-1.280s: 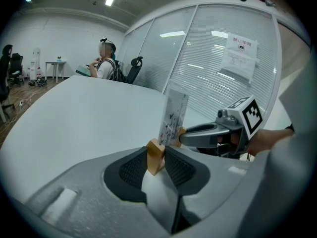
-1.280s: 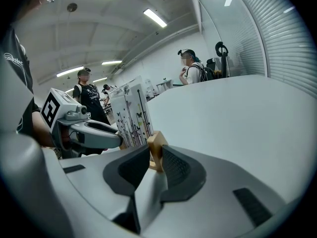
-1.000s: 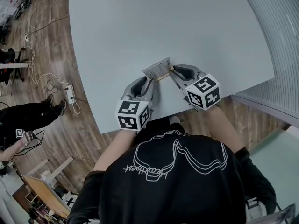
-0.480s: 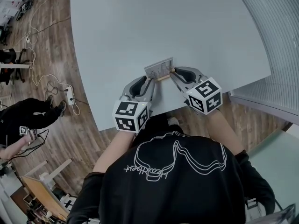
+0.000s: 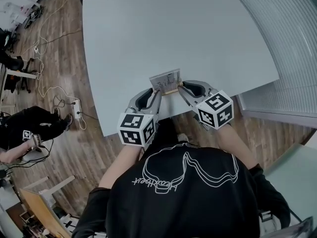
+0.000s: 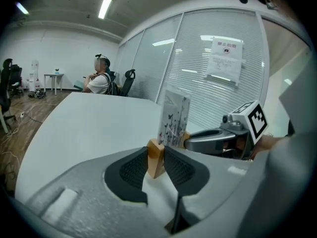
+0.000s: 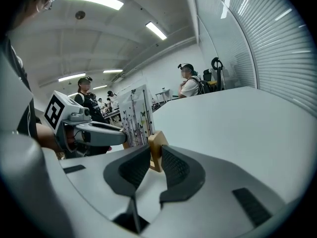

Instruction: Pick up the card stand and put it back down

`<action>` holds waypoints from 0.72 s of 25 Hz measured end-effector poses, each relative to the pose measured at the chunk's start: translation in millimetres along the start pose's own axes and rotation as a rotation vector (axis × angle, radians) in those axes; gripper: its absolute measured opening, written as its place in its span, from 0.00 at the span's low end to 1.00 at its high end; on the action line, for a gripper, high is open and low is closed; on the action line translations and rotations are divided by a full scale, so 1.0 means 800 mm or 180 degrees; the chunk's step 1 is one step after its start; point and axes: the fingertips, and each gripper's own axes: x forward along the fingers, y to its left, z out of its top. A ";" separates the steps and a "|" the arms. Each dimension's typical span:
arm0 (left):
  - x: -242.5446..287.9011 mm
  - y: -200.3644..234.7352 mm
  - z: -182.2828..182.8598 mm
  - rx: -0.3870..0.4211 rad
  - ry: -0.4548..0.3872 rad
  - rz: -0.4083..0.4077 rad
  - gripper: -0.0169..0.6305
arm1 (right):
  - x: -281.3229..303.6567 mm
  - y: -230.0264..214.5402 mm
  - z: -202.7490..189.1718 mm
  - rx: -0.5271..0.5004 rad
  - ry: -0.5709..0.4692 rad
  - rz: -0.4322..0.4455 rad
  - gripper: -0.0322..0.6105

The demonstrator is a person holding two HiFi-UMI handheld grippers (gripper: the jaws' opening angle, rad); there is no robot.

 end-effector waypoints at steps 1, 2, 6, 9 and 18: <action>-0.007 -0.005 0.003 -0.0002 -0.0017 0.0004 0.19 | -0.007 0.005 0.001 0.0024 -0.0004 0.0016 0.17; -0.013 -0.011 0.006 0.0004 -0.0032 0.0009 0.19 | -0.014 0.010 0.002 0.0029 -0.0013 0.0027 0.17; -0.037 -0.036 0.005 0.0094 -0.0098 0.0074 0.19 | -0.044 0.029 0.001 -0.0046 -0.0061 0.0051 0.17; -0.063 -0.048 0.005 0.0054 -0.0166 0.0114 0.19 | -0.061 0.050 0.005 -0.0082 -0.0083 0.0089 0.17; -0.113 -0.102 -0.002 0.0048 -0.0284 0.0166 0.19 | -0.125 0.092 -0.005 -0.0214 -0.0173 0.0165 0.17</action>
